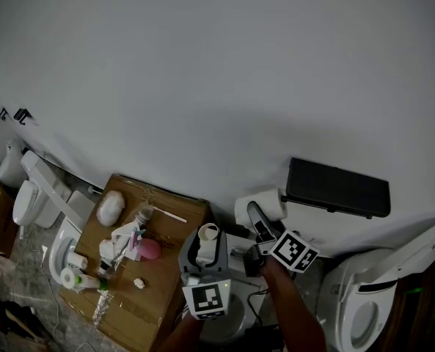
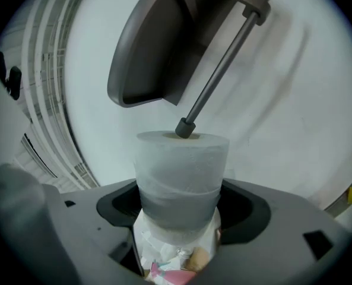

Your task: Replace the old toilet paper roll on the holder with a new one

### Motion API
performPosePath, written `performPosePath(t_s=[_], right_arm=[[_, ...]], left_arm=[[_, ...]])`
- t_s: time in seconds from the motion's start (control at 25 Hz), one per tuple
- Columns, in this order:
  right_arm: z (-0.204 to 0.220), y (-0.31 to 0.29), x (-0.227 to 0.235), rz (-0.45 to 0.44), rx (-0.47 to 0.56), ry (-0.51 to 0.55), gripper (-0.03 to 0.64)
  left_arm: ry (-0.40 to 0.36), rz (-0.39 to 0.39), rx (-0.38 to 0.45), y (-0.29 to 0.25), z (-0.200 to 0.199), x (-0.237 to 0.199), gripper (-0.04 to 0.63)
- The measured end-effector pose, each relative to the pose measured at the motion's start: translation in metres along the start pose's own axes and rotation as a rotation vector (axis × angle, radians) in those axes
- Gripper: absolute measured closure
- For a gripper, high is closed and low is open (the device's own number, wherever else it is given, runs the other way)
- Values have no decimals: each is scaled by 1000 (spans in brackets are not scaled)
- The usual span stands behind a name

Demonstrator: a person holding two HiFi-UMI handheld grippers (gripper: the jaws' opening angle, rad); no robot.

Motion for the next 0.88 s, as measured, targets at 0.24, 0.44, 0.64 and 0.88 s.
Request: performPosePath(t_s=[0.24, 0.44, 0.64, 0.88], right_arm=[[-10, -3, 4, -71, 101, -175, 265], [-20, 5, 9, -87, 177, -258, 265], [-29, 15, 17, -112, 254, -304, 266], [-41, 33, 28, -130, 338, -362, 265]], left_arm=[[6, -3, -3, -4, 0, -1, 394], [9, 12, 2, -7, 1, 5, 394], [11, 36, 0, -11, 3, 14, 394], [27, 67, 6, -15, 2, 29, 394]])
Point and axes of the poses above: the fingertips, and each gripper's own axes: y backward along the fingers, x to its right, z out of its underside, the point moved 9 cm from there along y, backward along the fingers, and after that the axes turned 4 degrees about -z, right-handed, at the moved point
